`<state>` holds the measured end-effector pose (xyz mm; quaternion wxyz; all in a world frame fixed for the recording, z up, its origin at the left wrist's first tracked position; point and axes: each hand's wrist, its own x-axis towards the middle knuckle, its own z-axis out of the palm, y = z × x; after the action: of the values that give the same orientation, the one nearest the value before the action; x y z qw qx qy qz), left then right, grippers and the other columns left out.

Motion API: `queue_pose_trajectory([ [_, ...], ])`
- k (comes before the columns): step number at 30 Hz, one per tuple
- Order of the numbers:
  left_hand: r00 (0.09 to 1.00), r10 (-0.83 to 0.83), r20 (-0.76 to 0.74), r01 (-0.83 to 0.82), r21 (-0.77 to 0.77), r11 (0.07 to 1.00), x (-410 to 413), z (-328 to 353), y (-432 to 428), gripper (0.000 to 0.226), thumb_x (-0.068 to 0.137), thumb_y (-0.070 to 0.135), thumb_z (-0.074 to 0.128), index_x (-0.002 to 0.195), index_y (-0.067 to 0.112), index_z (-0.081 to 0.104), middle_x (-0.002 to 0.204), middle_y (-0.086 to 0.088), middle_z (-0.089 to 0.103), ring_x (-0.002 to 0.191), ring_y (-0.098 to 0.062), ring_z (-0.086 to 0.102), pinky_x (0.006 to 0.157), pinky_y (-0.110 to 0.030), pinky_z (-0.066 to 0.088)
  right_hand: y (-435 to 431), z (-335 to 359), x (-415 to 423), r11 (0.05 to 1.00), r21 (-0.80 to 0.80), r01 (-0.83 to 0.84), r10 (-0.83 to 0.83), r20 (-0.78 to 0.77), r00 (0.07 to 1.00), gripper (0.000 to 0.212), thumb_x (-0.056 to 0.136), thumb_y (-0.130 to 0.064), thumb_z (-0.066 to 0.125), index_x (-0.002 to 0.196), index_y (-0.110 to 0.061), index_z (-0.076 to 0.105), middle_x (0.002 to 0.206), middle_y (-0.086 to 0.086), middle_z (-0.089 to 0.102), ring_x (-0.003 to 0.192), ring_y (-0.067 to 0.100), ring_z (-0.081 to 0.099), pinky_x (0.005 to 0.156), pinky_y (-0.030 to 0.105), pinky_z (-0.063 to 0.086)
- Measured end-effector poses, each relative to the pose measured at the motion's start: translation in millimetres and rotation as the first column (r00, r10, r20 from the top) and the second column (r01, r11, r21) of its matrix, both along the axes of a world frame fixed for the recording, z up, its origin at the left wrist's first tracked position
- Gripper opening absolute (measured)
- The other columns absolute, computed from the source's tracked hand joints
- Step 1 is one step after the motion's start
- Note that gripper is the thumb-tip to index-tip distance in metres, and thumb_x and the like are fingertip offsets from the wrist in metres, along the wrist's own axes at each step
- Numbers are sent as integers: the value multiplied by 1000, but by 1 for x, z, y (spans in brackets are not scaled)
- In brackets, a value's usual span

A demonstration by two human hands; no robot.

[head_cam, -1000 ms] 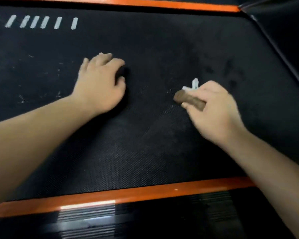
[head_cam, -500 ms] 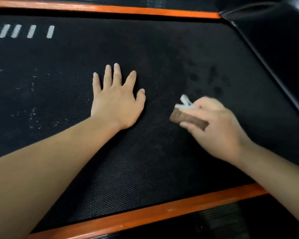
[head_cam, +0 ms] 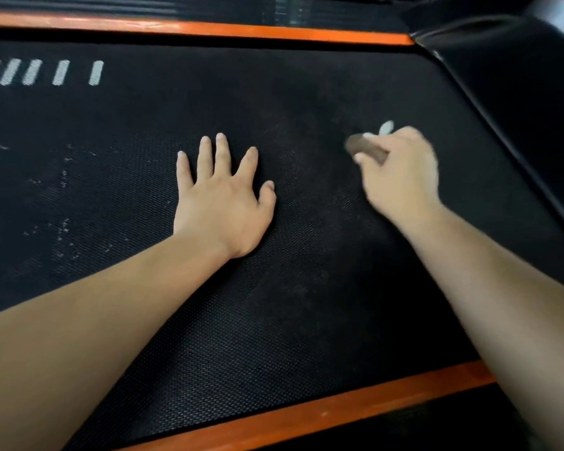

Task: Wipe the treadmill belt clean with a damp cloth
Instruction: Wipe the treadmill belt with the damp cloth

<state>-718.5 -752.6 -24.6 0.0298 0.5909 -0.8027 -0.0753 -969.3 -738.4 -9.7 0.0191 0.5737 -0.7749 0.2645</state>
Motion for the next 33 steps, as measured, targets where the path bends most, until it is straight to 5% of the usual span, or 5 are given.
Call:
queue_pose_trajectory([
  [14,1000,1,-6,-1,-14,1000,-1,0,0,70,102,59,13,165,29,12,172,-16,-1,159,-32,-9,126,-57,-5,-3,-1,43,874,77,-481,482,-2,876,26,89,-39,64,114,-44,71,97,0,60,96,21,58,83,32,47],
  [18,1000,-1,-8,1,8,1000,-2,1,0,70,102,60,13,165,29,11,172,-16,-3,159,-31,-11,126,-57,-6,-60,10,-10,1000,26,7,-5,-50,999,27,92,-41,62,113,-30,75,109,8,59,103,32,61,88,35,49],
  [23,1000,-2,-17,2,-13,1000,-1,-1,-1,70,101,60,13,164,29,13,172,-16,0,159,-32,-9,126,-58,-4,-46,1,40,881,65,-469,472,-32,881,22,91,-35,66,111,-37,73,99,5,59,91,21,54,81,32,42],
  [28,1000,-8,-25,7,-10,1000,-2,0,1,70,101,59,11,164,29,11,172,-16,-2,159,-32,-11,126,-57,-5,-104,10,-14,999,43,-3,4,-27,1000,29,94,-38,65,117,-24,73,116,10,59,108,32,59,84,27,38],
  [33,1000,-2,-13,2,-11,1000,-2,2,0,73,98,59,7,164,29,9,172,-16,-2,158,-33,-11,126,-58,-5,-81,0,33,880,72,-470,475,-66,878,24,92,-34,66,113,-30,75,98,8,59,93,26,56,81,36,45],
])
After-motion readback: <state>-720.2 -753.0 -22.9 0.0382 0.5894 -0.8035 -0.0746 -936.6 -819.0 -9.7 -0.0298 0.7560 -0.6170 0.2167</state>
